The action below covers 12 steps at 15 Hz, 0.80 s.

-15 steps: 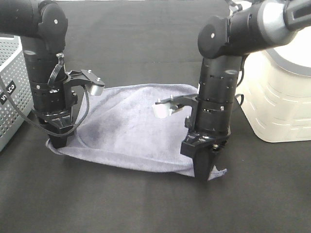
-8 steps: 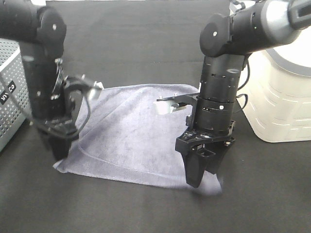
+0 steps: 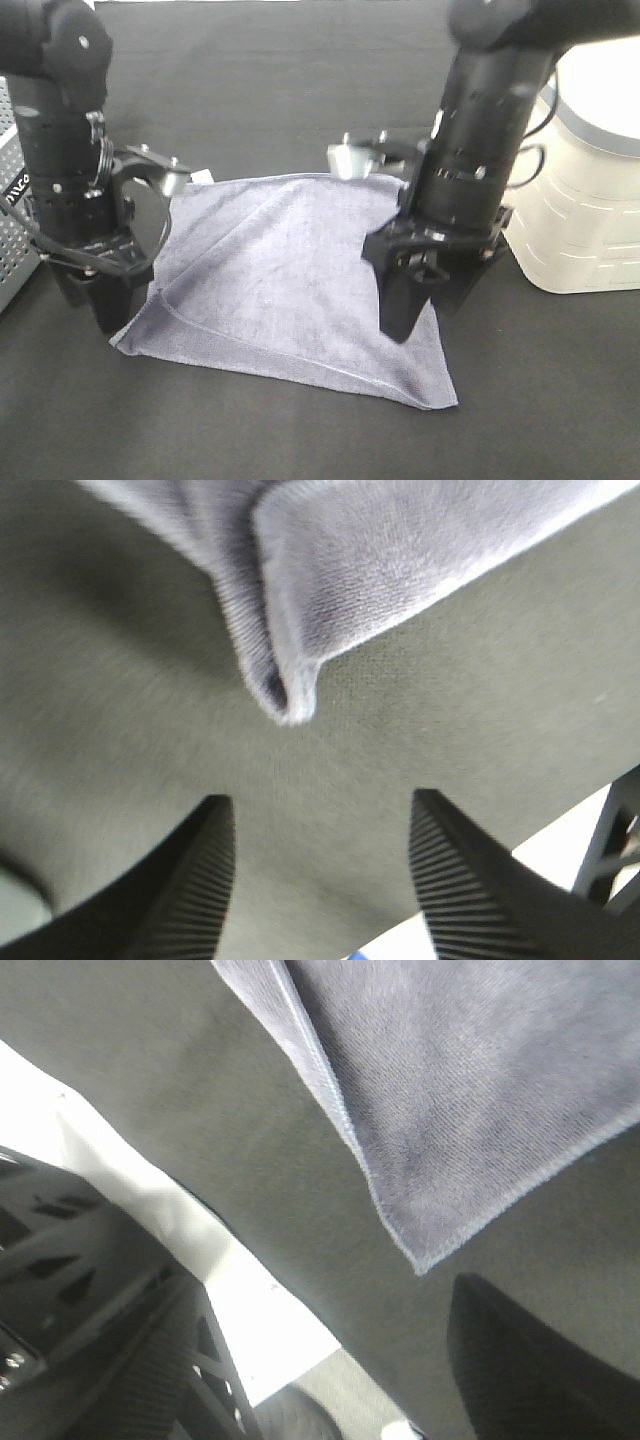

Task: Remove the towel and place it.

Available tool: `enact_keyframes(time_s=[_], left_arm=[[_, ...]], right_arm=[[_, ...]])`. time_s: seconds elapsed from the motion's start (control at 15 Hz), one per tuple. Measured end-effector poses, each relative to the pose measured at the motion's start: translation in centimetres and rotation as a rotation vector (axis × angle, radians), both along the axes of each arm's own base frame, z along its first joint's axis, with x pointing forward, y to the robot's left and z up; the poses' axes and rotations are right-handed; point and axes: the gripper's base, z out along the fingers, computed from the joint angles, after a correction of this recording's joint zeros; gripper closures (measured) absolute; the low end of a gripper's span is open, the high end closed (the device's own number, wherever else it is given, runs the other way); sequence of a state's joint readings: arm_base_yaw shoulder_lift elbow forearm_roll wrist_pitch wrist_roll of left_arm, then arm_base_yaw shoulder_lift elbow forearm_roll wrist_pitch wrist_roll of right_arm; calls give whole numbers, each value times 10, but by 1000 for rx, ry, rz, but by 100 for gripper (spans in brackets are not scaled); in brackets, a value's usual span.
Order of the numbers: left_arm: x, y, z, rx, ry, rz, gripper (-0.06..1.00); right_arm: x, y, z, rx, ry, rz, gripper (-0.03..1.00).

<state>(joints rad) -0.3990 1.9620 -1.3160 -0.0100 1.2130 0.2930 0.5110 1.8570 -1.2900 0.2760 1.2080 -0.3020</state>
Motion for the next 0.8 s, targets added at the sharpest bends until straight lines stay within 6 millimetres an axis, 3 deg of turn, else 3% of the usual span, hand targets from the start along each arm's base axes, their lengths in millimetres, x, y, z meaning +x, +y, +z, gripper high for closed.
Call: enact_keyframes(time_s=[0.2,0.47,0.8], left_arm=[[3,-5,-2,-47,-36,54,42],[15,-10,-20,-86,-110,41,42],[19,-21,-38,-93,-109,27,50]], right_arm=[[-10,-6,39,48,-97,-38,28],[-27,-15,80,105,-204,-79,28],[-35,-20,97,128,-246,-110,28]])
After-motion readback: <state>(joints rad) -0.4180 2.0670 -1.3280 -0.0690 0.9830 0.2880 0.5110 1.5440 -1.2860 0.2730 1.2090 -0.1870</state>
